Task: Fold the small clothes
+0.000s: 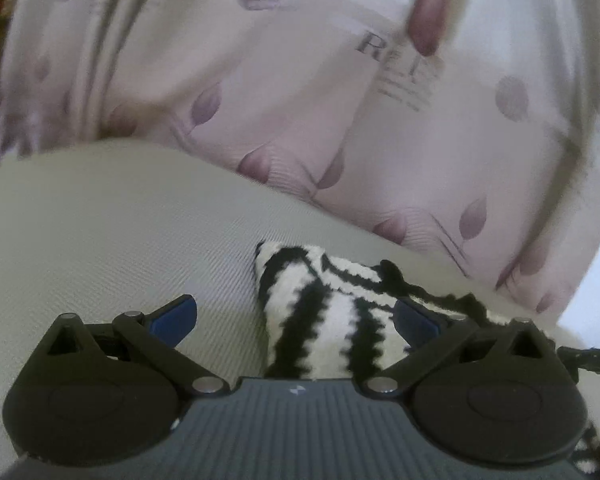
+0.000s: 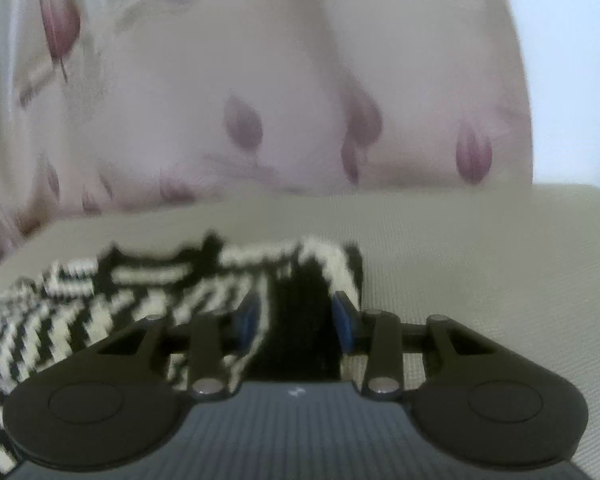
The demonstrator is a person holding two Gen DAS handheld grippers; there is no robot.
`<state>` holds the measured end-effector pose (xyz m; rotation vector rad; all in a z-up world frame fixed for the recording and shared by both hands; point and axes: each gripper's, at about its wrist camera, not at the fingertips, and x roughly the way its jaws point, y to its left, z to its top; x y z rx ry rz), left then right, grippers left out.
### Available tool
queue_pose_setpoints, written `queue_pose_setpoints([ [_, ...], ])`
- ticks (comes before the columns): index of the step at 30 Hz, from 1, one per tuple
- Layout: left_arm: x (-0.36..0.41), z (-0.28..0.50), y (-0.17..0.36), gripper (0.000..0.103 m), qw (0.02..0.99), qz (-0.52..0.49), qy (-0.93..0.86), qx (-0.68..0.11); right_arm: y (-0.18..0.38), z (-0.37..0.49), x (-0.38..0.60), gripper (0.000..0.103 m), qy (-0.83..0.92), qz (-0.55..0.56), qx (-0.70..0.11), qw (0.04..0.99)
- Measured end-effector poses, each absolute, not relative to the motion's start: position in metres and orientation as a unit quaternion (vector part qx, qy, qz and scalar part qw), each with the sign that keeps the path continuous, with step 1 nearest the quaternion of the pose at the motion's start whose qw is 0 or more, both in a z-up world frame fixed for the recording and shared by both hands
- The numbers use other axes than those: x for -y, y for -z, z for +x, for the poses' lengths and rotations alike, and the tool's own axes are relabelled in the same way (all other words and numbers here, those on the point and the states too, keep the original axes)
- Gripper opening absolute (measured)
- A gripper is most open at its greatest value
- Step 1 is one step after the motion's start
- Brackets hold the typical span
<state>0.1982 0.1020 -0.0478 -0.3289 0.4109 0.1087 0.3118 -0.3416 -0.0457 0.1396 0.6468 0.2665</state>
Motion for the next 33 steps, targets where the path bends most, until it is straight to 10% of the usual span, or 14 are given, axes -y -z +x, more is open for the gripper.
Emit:
queue_pose_setpoints([
  [8, -0.117, 0.299, 0.041, 0.086, 0.94, -0.075, -0.033, -0.331, 0.052, 0.291, 0.336, 0.013, -0.153, 0.017, -0.322, 0.934],
  [10, -0.118, 0.317, 0.051, 0.037, 0.927, -0.07, -0.011, -0.368, 0.057, 0.288, 0.342, 0.013, -0.151, 0.025, -0.327, 0.933],
  [16, -0.141, 0.317, 0.049, 0.0, 0.942, -0.101, -0.115, -0.3, 0.06, 0.29, 0.348, 0.012, -0.158, 0.05, -0.332, 0.929],
  [23, -0.157, 0.286, 0.042, 0.003, 0.948, -0.147, -0.05, -0.278, 0.056, 0.289, 0.363, 0.014, -0.167, 0.114, -0.344, 0.917],
  [25, -0.148, 0.267, 0.032, 0.064, 0.945, -0.148, -0.013, -0.29, 0.045, 0.276, 0.37, 0.015, -0.158, 0.116, -0.329, 0.924],
  [27, -0.137, 0.242, 0.027, 0.101, 0.937, -0.137, 0.013, -0.32, 0.036, 0.257, 0.38, 0.019, -0.159, 0.12, -0.327, 0.924],
  [31, -0.118, 0.172, 0.024, 0.103, 0.935, -0.066, 0.055, -0.343, 0.032, 0.194, 0.404, 0.09, -0.187, 0.118, -0.35, 0.911],
  [33, -0.119, 0.134, 0.028, 0.103, 0.929, -0.071, 0.074, -0.356, 0.037, 0.16, 0.409, 0.091, -0.192, 0.096, -0.37, 0.904],
])
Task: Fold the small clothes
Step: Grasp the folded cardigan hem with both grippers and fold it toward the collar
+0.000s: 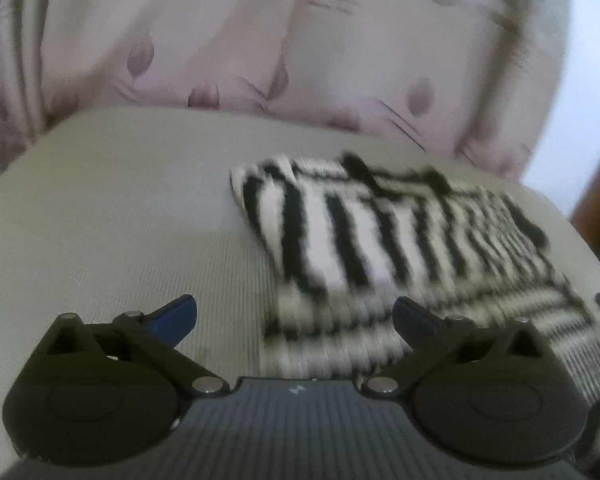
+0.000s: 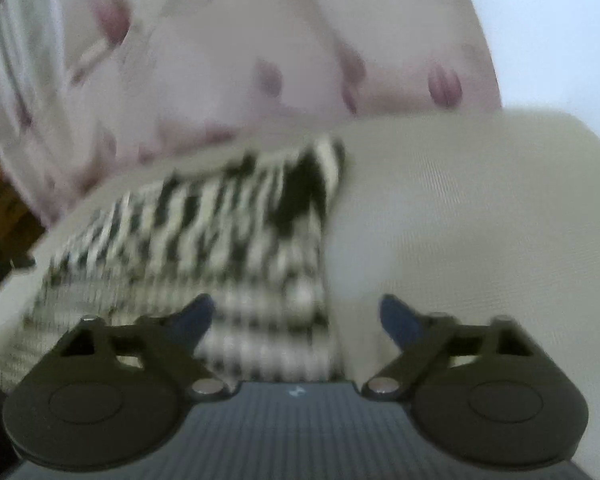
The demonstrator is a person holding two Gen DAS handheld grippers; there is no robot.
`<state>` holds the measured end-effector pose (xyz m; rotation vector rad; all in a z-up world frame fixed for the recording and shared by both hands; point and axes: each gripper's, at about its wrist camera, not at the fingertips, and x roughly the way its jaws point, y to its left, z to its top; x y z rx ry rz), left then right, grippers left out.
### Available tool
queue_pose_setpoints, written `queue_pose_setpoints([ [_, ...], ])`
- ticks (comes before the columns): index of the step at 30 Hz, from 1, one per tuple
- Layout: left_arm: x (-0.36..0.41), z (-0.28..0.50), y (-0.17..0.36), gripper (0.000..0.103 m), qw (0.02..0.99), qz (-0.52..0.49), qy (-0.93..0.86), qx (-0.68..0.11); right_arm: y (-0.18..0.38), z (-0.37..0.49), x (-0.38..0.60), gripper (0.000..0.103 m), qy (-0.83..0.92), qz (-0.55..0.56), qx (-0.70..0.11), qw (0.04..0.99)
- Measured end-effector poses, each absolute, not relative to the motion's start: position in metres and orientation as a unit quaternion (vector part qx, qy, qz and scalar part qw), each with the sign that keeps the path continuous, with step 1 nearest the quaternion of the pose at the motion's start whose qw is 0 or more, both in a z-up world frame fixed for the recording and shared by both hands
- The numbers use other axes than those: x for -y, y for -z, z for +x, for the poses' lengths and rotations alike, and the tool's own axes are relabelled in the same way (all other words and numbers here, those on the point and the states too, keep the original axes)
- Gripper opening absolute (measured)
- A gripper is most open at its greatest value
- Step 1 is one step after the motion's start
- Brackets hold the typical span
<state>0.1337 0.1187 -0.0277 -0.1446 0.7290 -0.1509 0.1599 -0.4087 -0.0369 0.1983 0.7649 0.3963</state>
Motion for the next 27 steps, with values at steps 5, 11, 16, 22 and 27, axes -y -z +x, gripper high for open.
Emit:
queue_pose_setpoints([
  [5, -0.127, 0.063, 0.05, 0.102, 0.902, -0.138, 0.11, -0.393, 0.045, 0.089, 0.405, 0.09, -0.197, 0.072, -0.384, 0.899],
  [11, -0.134, 0.028, 0.069, 0.097, 0.882, -0.238, 0.134, -0.384, 0.06, 0.055, 0.386, 0.077, -0.185, 0.083, -0.361, 0.91],
  [16, -0.133, 0.019, 0.084, 0.01, 0.851, -0.294, 0.137, -0.412, 0.057, 0.053, 0.38, 0.03, -0.202, 0.109, -0.366, 0.902],
  [22, -0.148, 0.009, 0.086, 0.041, 0.859, -0.309, 0.131, -0.387, 0.061, 0.048, 0.415, 0.017, -0.197, 0.216, -0.361, 0.886],
  [27, -0.14, 0.012, 0.079, 0.103, 0.855, -0.323, 0.169, -0.369, 0.072, 0.051, 0.422, 0.034, -0.202, 0.261, -0.373, 0.867],
])
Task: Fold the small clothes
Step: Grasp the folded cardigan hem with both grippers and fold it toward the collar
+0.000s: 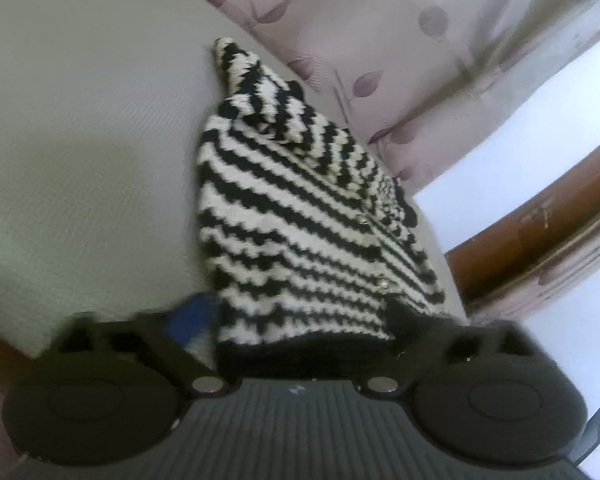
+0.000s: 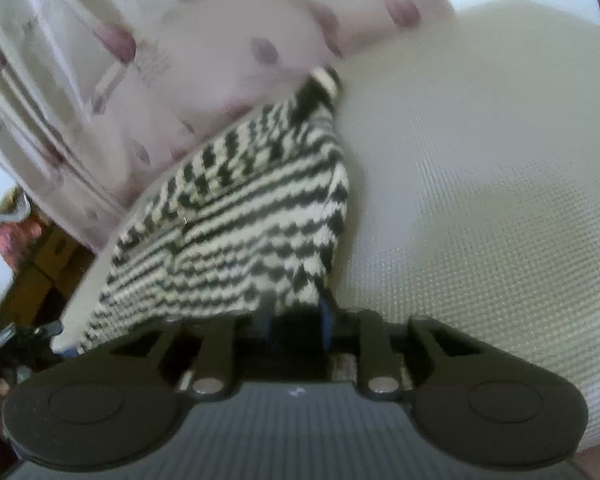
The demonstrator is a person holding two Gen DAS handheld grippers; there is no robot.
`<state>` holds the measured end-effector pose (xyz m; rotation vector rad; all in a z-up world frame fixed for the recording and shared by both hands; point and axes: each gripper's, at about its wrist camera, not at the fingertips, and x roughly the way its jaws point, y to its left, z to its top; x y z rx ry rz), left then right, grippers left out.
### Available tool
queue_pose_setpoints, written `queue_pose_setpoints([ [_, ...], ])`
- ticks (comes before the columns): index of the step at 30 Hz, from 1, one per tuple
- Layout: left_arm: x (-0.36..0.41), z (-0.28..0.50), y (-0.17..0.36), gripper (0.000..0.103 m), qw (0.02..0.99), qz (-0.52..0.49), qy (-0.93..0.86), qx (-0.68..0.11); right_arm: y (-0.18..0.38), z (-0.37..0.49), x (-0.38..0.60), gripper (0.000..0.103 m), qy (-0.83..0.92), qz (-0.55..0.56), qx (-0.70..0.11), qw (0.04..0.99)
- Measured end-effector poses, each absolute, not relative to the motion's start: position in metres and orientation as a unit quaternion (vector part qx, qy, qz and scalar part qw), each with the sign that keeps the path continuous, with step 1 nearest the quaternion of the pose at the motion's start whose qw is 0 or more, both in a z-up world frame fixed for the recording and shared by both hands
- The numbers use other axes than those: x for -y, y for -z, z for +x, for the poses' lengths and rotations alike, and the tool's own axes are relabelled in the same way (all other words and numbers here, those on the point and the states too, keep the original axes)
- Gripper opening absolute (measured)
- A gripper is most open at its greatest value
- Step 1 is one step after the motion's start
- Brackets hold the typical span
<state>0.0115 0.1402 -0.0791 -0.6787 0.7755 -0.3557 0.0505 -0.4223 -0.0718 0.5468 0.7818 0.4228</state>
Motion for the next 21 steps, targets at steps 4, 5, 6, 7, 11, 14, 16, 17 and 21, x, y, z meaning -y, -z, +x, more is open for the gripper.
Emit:
queue_pose_setpoints([
  [4, -0.123, 0.021, 0.078, 0.1, 0.867, -0.299, 0.167, -0.362, 0.07, 0.054, 0.408, 0.07, -0.221, 0.261, -0.351, 0.872],
  [5, -0.121, 0.022, 0.078, 0.096, 0.868, -0.3, 0.166, -0.359, 0.069, 0.057, 0.402, 0.07, -0.219, 0.247, -0.348, 0.877],
  [6, -0.121, 0.024, 0.081, 0.068, 0.867, -0.304, 0.165, -0.359, 0.068, 0.059, 0.397, 0.07, -0.216, 0.237, -0.345, 0.882],
  [7, -0.121, 0.027, 0.085, 0.038, 0.859, -0.312, 0.165, -0.371, 0.068, 0.061, 0.393, 0.069, -0.213, 0.232, -0.339, 0.887],
  [11, -0.128, 0.026, 0.096, 0.011, 0.856, -0.328, 0.149, -0.369, 0.072, 0.065, 0.39, 0.016, -0.206, 0.232, -0.353, 0.883],
  [14, -0.135, 0.016, 0.083, 0.01, 0.862, -0.343, 0.157, -0.337, 0.07, 0.058, 0.398, 0.013, -0.214, 0.259, -0.347, 0.876],
  [16, -0.137, 0.008, 0.071, 0.008, 0.873, -0.328, 0.163, -0.323, 0.065, 0.051, 0.405, 0.012, -0.223, 0.29, -0.332, 0.869],
  [17, -0.138, 0.004, 0.065, 0.007, 0.878, -0.318, 0.166, -0.317, 0.061, 0.047, 0.408, 0.012, -0.228, 0.301, -0.324, 0.867],
  [21, -0.149, -0.011, 0.051, 0.004, 0.884, -0.312, 0.171, -0.304, 0.046, 0.03, 0.412, 0.012, -0.244, 0.334, -0.3, 0.859],
])
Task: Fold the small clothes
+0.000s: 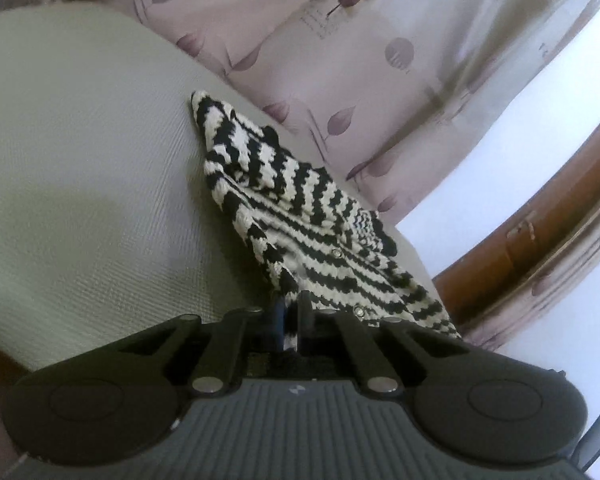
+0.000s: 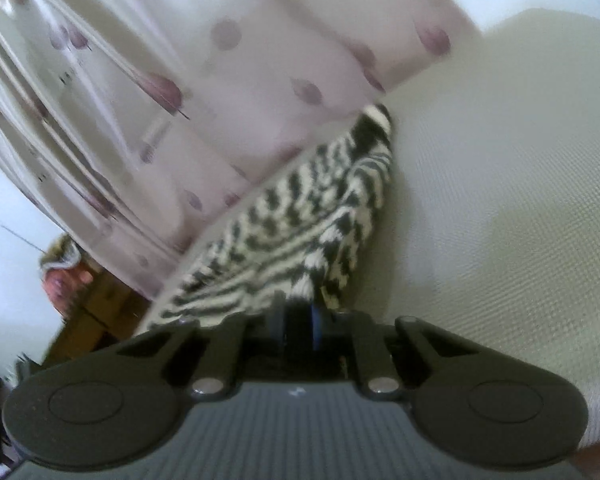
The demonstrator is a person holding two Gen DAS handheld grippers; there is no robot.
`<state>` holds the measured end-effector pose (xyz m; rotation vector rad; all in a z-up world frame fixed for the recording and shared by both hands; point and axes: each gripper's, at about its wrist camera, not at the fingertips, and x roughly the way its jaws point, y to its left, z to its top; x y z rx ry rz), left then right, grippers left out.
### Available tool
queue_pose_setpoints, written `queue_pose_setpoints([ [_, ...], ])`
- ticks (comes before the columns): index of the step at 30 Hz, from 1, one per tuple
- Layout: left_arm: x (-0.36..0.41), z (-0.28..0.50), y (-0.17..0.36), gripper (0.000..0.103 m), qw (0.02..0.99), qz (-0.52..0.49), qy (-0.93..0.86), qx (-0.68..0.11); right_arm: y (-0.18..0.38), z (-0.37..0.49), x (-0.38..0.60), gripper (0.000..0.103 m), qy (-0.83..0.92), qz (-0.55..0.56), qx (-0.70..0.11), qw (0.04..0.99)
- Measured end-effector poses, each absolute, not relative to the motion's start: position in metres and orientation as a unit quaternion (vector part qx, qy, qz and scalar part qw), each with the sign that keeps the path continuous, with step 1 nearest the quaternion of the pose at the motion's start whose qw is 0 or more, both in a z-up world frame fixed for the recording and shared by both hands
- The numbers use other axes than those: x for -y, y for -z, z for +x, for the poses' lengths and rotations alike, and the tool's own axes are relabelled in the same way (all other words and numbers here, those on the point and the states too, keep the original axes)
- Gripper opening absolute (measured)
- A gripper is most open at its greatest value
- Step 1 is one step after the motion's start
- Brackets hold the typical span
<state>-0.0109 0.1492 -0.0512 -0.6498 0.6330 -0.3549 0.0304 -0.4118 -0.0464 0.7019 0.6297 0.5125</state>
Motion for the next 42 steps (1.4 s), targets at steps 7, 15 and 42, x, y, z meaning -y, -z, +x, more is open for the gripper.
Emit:
queue_pose_setpoints([
  [7, -0.164, -0.023, 0.06, 0.005, 0.885, -0.302, 0.158, -0.316, 0.053, 0.017, 0.417, 0.014, -0.202, 0.321, -0.31, 0.872],
  [15, -0.166, -0.011, 0.077, 0.096, 0.877, -0.312, 0.139, -0.338, 0.061, 0.028, 0.43, 0.09, -0.168, 0.304, -0.332, 0.877],
  [42, -0.148, 0.038, 0.017, 0.009, 0.875, -0.371, 0.198, -0.241, 0.014, 0.092, 0.416, 0.013, -0.282, 0.383, -0.267, 0.838],
])
